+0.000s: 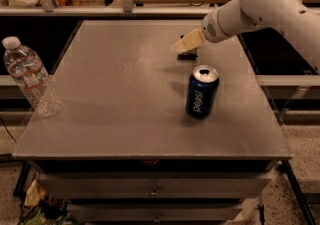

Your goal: Move rxbar chocolate near water bottle

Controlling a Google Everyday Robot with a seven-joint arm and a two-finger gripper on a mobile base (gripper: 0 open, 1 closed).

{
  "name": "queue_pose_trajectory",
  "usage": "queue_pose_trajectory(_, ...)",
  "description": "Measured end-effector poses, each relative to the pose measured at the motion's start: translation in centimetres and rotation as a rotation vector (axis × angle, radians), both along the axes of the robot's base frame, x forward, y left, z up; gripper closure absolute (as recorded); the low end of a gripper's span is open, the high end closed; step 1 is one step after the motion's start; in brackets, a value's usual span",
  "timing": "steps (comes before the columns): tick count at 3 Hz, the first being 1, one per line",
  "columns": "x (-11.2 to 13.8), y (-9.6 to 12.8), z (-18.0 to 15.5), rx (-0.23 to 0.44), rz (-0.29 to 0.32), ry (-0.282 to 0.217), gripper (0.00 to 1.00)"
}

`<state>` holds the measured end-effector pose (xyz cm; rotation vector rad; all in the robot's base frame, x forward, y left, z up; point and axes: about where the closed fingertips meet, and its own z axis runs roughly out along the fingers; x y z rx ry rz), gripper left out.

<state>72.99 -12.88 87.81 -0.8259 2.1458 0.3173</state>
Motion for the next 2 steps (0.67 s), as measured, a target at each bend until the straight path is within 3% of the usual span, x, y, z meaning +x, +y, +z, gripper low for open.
queue_pose_trajectory(1, 1.6, 0.5, -0.3, -0.014, 0.046, -0.061, 0.00)
queue_pose_trajectory(2, 3.2, 0.5, -0.9, -0.041, 0.068, -0.086, 0.00)
